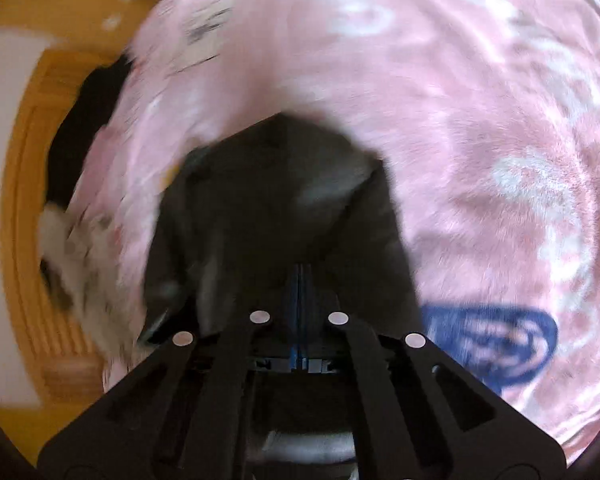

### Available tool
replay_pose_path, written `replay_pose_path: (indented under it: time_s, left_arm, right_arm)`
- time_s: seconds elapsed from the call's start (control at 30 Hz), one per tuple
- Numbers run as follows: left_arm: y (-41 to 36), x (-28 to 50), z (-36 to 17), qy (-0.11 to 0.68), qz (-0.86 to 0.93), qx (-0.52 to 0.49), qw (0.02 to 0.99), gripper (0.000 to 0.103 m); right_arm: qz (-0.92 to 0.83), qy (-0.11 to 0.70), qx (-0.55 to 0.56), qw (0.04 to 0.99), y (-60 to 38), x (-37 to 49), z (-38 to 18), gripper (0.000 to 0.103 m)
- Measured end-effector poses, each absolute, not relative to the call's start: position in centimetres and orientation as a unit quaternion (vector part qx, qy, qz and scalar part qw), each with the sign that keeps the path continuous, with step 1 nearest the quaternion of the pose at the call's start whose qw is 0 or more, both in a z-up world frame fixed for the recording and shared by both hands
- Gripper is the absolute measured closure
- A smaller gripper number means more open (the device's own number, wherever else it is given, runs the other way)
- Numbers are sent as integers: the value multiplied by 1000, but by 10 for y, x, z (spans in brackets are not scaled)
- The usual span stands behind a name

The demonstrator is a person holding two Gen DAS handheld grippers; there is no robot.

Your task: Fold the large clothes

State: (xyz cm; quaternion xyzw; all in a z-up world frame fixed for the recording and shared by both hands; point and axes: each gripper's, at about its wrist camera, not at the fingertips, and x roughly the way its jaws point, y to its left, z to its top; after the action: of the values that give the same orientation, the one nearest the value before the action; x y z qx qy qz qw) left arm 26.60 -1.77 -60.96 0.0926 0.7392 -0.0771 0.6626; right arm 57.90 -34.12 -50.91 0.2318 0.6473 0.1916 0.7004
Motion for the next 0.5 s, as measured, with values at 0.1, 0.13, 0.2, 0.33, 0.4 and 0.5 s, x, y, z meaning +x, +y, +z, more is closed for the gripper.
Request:
replay_pose_path:
  time_s: [0.1,0.13,0.2,0.33,0.4,0.5]
  left_arm:
    - [-18,263,-610,743,-75,94,658,17]
    - [-18,262,-611,744,-72,95,657,17]
    - [-23,265,-612,746,-64,96,656,15]
    - [-19,261,-616,755,-26,71,651,11]
    - [-16,259,-617,758,-3,53,650,7]
    - [-19,257,-617,757,24,38,651,7]
  right_arm:
    - [214,705,157,658,-317,567,-520,103]
    - [206,718,134,652,-312,567,-530,103]
    - [170,747,107,634,-310,574,-570,103]
    - [103,706,123,689,-325,581,-591,103]
    - [93,675,134,720,-335,574,-588,103]
    - [100,645,162,740,-353,565,-589,103]
